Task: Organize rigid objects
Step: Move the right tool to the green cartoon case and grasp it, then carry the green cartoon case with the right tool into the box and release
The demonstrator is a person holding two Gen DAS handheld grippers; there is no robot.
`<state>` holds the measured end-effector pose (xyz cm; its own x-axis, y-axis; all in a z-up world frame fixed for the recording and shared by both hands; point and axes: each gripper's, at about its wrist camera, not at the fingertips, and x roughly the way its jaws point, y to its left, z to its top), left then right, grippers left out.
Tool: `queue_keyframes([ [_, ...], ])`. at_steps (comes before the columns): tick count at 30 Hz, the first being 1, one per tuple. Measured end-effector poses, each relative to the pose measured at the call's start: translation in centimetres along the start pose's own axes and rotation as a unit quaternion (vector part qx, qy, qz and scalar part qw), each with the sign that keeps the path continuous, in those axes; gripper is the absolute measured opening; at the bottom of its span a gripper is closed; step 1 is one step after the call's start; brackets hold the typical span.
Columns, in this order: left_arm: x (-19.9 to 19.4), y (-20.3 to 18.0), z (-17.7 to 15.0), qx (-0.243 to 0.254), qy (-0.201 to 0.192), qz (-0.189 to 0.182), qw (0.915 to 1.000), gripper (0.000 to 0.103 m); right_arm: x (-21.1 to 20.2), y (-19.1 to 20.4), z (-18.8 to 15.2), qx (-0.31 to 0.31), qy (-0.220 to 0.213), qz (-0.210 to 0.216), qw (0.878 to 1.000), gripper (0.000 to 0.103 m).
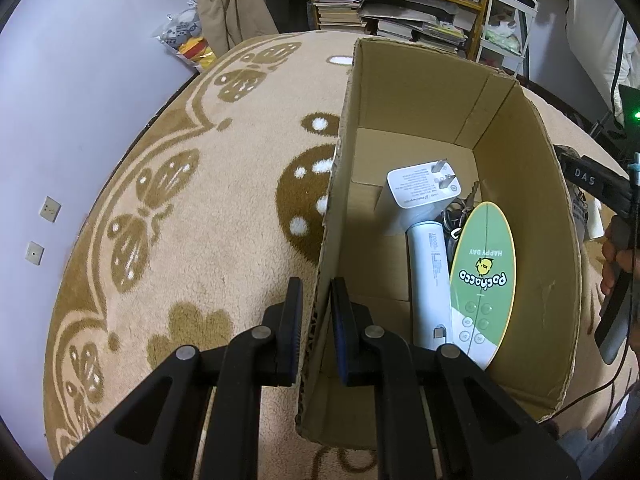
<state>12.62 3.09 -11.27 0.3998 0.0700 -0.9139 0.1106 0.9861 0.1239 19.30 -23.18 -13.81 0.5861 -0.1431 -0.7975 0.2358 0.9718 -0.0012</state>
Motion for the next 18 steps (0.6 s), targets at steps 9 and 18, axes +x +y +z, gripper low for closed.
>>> queue_keyframes([
  [9, 0.1, -0.6, 0.0, 0.012, -0.002, 0.015, 0.9998, 0.013, 1.3, -0.6, -0.6, -0.011, 0.012, -0.026, 1.000, 0.065],
  [18, 0.0, -1.3, -0.2, 0.030, -0.008, 0.039, 0.9987, 0.013, 0.4, -0.6, -1.1, 0.007, 0.011, -0.019, 1.000, 0.064],
])
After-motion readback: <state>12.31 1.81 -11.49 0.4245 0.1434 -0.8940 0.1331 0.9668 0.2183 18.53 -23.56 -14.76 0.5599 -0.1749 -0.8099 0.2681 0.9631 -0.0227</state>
